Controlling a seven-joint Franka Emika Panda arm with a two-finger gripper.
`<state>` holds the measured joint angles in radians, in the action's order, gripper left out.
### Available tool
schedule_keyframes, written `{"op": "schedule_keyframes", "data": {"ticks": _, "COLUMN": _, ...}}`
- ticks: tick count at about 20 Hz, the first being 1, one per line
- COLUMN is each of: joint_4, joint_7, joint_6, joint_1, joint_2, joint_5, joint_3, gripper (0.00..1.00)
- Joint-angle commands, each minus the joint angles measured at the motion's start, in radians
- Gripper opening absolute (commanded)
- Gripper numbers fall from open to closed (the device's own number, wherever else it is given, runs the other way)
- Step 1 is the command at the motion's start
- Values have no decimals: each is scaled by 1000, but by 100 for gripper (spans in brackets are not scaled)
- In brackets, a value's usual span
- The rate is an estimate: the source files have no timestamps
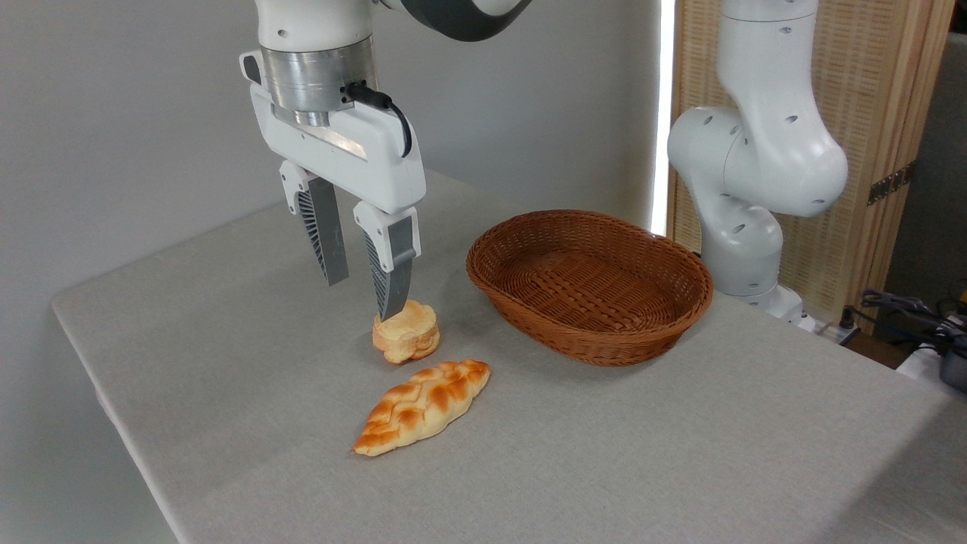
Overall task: Put bread into the basket
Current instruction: 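Lower the open gripper down around the small round bun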
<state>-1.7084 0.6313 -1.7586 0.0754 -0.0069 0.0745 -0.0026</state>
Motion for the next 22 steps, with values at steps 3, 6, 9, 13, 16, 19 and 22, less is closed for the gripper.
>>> {"op": "schedule_keyframes", "data": {"ticks": 3, "joint_4": 12, "joint_7": 16, "joint_6": 76, "joint_1": -14, "joint_2": -13, "joint_5": 21, "joint_3": -10, "gripper": 100}}
{"op": "schedule_keyframes", "data": {"ticks": 6, "joint_4": 13, "joint_7": 13, "joint_6": 76, "joint_1": -14, "joint_2": -15, "joint_5": 21, "joint_3": -10, "gripper": 100}}
{"op": "schedule_keyframes", "data": {"ticks": 9, "joint_4": 13, "joint_7": 13, "joint_6": 76, "joint_1": -14, "joint_2": -15, "joint_5": 21, "joint_3": -8, "gripper": 100}}
{"op": "schedule_keyframes", "data": {"ticks": 13, "joint_4": 12, "joint_7": 13, "joint_6": 76, "joint_1": -14, "joint_2": -15, "joint_5": 21, "joint_3": -10, "gripper": 100}}
{"op": "schedule_keyframes", "data": {"ticks": 16, "joint_4": 13, "joint_7": 13, "joint_6": 76, "joint_1": -14, "joint_2": -15, "joint_5": 21, "joint_3": -10, "gripper": 100}}
{"op": "schedule_keyframes", "data": {"ticks": 19, "joint_4": 12, "joint_7": 11, "joint_6": 76, "joint_1": -14, "joint_2": -15, "joint_5": 21, "joint_3": -10, "gripper": 100}}
{"op": "schedule_keyframes", "data": {"ticks": 22, "joint_4": 12, "joint_7": 14, "joint_6": 76, "joint_1": -14, "joint_2": -16, "joint_5": 21, "joint_3": -8, "gripper": 100}}
